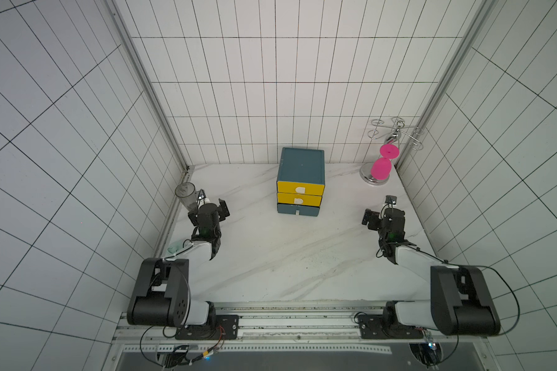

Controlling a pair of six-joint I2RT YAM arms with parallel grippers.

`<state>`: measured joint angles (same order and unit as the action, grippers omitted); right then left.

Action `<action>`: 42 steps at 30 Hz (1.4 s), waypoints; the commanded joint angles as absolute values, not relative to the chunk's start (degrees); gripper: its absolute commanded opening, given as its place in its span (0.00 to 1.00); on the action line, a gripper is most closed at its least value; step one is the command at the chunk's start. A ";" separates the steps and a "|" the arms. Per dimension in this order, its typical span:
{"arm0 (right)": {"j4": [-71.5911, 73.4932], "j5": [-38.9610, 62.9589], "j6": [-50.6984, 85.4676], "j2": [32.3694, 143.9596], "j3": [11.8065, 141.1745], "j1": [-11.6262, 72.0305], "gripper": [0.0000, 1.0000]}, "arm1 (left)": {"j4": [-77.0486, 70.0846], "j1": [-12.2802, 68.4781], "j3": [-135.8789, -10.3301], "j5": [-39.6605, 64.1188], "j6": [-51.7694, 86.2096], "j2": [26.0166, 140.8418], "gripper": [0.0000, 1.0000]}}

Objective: Take the postcards out of the drawer
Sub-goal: Open the drawer in the storage box.

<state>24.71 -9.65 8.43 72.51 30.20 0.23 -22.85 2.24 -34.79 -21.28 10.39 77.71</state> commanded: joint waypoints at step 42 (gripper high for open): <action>43.71 -9.03 85.24 88.05 39.52 34.36 0.80 | 11.52 21.44 -93.58 4.94 0.67 107.55 0.99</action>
<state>38.79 -5.78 82.85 86.48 37.19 33.36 10.33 20.86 -91.81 5.39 2.66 106.08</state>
